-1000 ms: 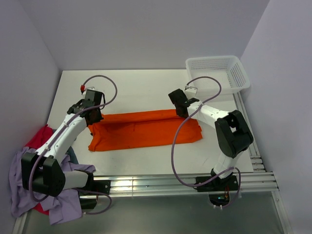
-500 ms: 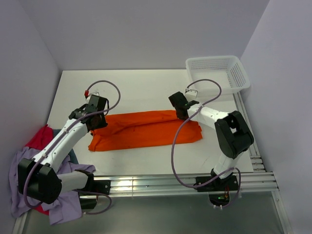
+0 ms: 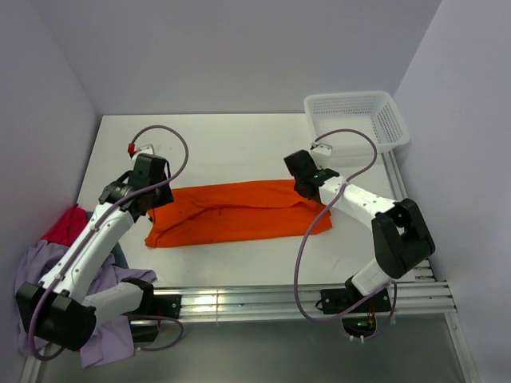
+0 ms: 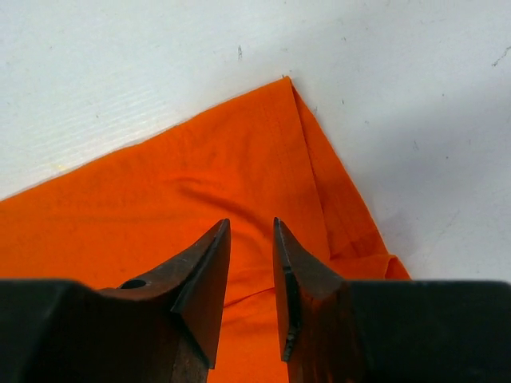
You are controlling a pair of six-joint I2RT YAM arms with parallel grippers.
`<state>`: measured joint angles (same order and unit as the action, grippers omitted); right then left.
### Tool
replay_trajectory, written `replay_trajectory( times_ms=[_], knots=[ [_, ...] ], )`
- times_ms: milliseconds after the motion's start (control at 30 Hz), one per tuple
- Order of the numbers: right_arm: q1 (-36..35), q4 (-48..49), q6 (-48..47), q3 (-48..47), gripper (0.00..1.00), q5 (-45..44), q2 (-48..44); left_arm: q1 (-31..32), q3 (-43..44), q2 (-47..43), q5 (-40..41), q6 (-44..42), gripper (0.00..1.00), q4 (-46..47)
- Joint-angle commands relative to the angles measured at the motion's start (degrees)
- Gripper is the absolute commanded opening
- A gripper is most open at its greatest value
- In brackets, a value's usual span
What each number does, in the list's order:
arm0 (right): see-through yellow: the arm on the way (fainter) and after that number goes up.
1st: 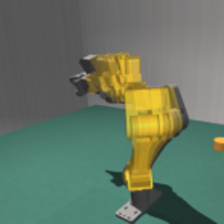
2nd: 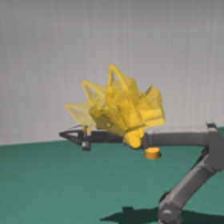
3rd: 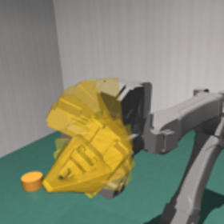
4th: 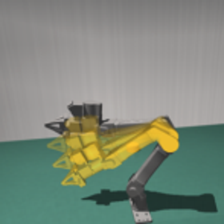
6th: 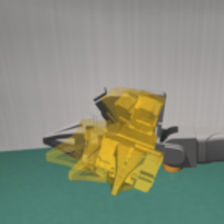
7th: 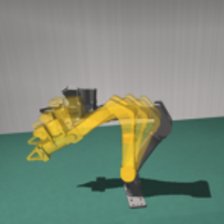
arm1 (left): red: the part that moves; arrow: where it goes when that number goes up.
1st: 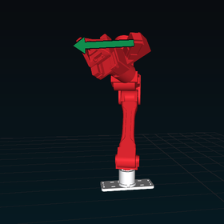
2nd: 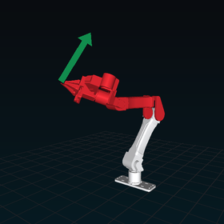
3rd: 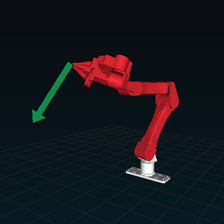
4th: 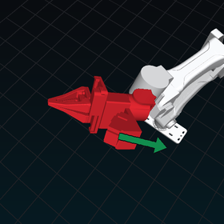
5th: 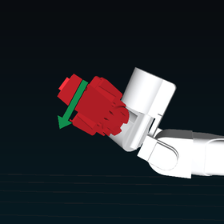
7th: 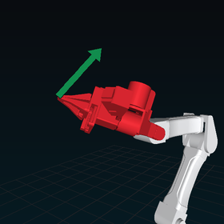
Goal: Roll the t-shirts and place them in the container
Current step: Fold the tshirt
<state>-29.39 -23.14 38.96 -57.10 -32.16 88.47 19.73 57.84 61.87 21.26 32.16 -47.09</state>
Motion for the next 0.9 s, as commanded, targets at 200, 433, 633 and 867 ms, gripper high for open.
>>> replay_trajectory(
  times_ms=[200,433,633,867],
  knots=[
    [-0.1,7.7,-2.9,0.7,0.39,5.0,-2.5,-9.5,6.1,7.2,-8.6,-3.5,0.57,9.8],
    [-0.1,7.2,-3.1,-1.3,0.31,6.9,4.0,-18.9,6.1,11.5,-13.3,-2.8,0.7,16.3],
    [-0.8,9.3,-3.5,-1.8,0.23,12.3,5.5,-23.7,6.5,18.3,-18.3,-2.7,0.71,17.6],
    [-5.1,12.4,-3.6,-3.3,0.23,14.9,6.2,-25.6,10.1,26.6,-20.5,-1.6,0.73,16.9]
  ],
)
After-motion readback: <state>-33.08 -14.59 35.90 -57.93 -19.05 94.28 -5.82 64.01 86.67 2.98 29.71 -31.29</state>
